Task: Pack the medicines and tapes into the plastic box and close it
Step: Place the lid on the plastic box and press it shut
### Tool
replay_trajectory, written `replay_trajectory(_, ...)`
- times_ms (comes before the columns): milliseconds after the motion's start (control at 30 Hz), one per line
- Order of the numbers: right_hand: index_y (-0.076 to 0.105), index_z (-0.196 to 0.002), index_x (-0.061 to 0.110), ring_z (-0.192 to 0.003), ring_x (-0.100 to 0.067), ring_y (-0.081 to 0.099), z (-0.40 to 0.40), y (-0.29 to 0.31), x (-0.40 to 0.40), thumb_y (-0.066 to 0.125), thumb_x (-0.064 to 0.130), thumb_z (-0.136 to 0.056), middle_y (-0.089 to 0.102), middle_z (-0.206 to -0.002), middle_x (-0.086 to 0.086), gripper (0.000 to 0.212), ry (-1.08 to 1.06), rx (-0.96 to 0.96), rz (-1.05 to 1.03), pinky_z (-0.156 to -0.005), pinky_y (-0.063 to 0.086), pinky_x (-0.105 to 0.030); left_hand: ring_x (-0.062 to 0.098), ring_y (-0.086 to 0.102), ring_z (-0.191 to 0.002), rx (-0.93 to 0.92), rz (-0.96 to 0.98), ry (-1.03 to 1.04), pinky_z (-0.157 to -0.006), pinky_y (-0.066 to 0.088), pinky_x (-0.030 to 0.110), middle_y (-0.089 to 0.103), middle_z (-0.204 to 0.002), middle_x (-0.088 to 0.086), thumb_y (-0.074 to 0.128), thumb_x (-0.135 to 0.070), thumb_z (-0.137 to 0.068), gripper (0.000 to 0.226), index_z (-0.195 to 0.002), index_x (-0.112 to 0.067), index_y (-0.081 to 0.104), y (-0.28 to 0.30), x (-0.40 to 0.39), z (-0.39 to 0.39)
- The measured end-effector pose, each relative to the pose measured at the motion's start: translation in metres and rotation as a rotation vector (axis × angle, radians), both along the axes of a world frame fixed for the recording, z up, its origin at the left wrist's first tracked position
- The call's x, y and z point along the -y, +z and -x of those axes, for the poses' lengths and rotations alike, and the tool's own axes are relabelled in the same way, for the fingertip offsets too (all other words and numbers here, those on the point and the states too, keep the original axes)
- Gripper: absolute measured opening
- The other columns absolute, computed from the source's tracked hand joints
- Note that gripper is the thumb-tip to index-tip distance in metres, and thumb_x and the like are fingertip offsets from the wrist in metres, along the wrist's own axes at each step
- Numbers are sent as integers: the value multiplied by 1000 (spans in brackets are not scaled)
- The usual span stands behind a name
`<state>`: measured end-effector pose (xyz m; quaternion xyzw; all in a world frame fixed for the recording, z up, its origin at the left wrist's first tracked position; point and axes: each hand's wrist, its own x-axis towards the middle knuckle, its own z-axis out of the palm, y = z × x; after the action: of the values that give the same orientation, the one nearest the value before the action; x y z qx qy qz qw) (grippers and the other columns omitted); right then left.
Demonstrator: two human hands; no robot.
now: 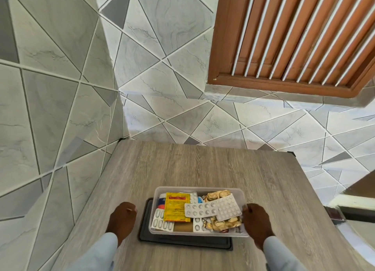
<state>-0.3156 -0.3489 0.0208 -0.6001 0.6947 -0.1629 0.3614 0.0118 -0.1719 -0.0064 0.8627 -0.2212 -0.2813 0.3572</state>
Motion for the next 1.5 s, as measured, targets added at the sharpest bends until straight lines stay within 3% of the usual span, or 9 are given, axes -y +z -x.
replay_trajectory(200, 66, -73, 15, -72, -33, 67, 41, 12, 42, 53, 23, -88, 71, -76, -9, 21, -95, 31, 34, -76, 57, -52, 22, 57, -86, 47, -242, -186, -78, 49, 33, 60, -107, 11, 49, -7, -85, 20, -105, -11, 52, -21, 19, 24)
replay_trajectory(433, 65, -69, 9, -71, -36, 68, 64, 31, 47, 52, 15, -92, 72, -74, -12, 27, -146, 88, 28, -73, 58, -54, 40, 58, -101, 53, -301, -39, -84, 48, 41, 55, -118, 26, 51, -8, -84, 36, -119, -4, 45, -11, 33, 15)
replay_trajectory(767, 69, -73, 7, -67, -34, 68, 35, 7, 43, 52, 11, -92, 71, -70, -14, 27, -17, 140, -77, -61, 57, -41, 45, 59, -104, 288, -199, 189, -87, 47, 44, 61, -118, 32, 61, -35, -85, 48, -105, 8, 64, 137, 27, -146)
replay_trajectory(900, 70, -74, 9, -61, -29, 65, 8, -5, 34, 52, 11, -92, 71, -70, -12, 25, 17, 160, -117, -56, 54, -36, 30, 59, -80, 316, -17, 30, -73, 44, 36, 64, -85, 19, 57, -33, -76, 31, -73, -2, 64, 192, 34, -117)
replay_trajectory(1067, 72, -73, 14, -72, -26, 67, -14, -11, 28, 54, 13, -88, 74, -77, -8, 24, 79, 95, -118, -75, 56, -44, 30, 62, -69, 180, 113, -97, -58, 53, 33, 63, -87, 15, 68, -17, -80, 18, -96, -15, 60, 213, 50, -60)
replay_trajectory(1167, 67, -108, 13, -100, -29, 64, -28, 9, 24, 61, 26, -90, 70, -111, -11, 24, 147, 20, 95, -92, 50, -40, 19, 52, -45, 117, 181, -155, -31, 37, 20, 57, -73, 8, 67, -11, -79, 31, -107, -16, 55, 212, 66, -18)
replay_trajectory(1267, 61, -117, 25, -97, -18, 65, -57, 46, 5, 72, 32, -82, 69, -112, -5, 37, 329, 250, 198, -91, 54, -42, 14, 53, -46, 29, 227, -203, -35, 37, 19, 56, -68, 3, 67, -14, -77, 39, -114, -18, 53, 201, 83, 21)
replay_trajectory(1400, 49, -125, 36, -105, -10, 65, -99, 86, -36, 86, 34, -65, 67, -116, 6, 71, 686, 679, -234, -84, 57, -30, 20, 61, -75, 54, 181, -339, -62, 47, 28, 61, -92, 4, 71, -25, -71, 53, -119, -19, 49, 186, 100, 69)
replay_trajectory(1500, 57, -112, 30, -96, -14, 69, -114, 86, -56, 83, 14, -70, 73, -102, 4, 52, 602, 733, -128, -74, 57, -24, 22, 65, -69, -16, 149, -364, -60, 55, 32, 63, -94, 7, 71, -24, -72, 57, -121, -20, 43, 171, 108, 90)
